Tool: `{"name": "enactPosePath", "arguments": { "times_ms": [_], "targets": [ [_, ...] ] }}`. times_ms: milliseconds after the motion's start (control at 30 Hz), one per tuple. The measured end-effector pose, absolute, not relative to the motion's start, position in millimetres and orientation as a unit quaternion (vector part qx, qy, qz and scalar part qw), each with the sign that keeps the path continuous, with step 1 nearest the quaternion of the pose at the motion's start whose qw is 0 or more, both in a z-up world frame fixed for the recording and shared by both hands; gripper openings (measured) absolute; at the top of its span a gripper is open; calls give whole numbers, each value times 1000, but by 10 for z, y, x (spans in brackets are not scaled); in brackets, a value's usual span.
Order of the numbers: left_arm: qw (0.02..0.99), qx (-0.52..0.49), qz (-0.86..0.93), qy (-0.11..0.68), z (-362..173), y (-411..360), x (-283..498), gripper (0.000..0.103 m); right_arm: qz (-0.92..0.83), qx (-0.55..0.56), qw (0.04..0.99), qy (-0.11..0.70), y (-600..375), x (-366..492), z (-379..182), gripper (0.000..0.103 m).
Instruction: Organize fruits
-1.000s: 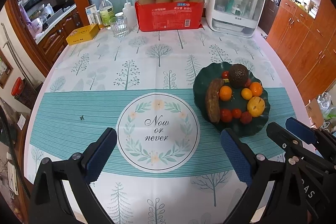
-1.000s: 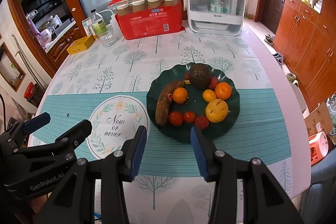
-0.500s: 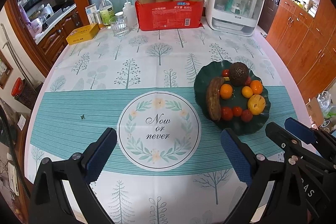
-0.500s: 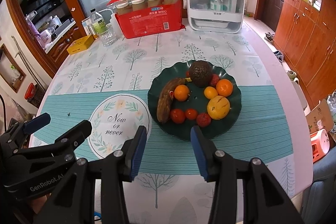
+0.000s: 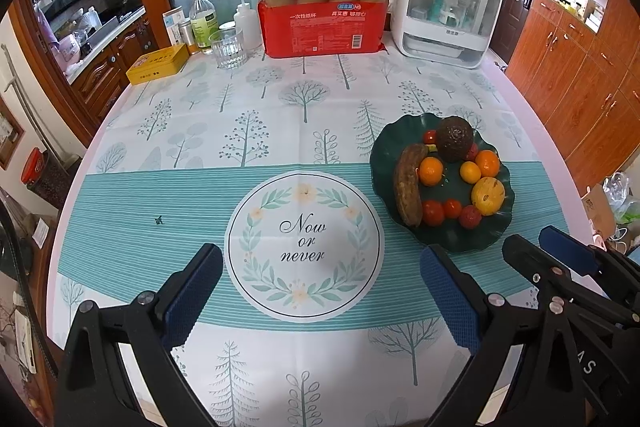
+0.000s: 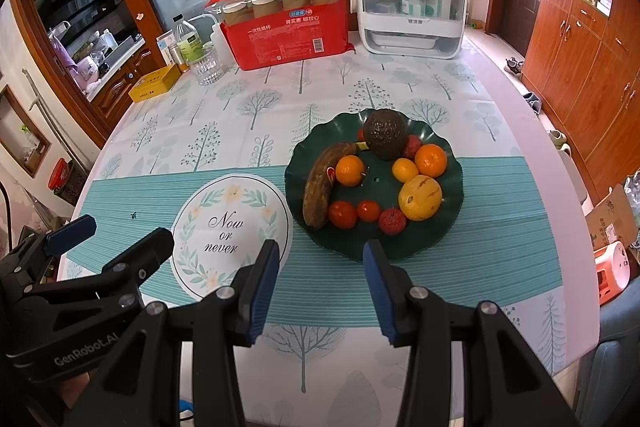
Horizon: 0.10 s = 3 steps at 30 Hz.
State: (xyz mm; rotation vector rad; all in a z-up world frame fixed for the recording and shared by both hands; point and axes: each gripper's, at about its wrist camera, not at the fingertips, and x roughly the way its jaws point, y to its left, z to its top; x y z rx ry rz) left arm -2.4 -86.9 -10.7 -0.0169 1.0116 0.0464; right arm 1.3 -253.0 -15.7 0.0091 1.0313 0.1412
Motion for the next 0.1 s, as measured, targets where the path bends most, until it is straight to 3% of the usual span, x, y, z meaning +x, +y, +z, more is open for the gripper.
{"name": "enactPosePath", "arguments": {
  "times_ms": [100],
  "targets": [
    [874, -8, 23, 485, -101, -879, -19, 99, 68, 5, 867, 493, -2533, 16, -156, 44]
  ]
}}
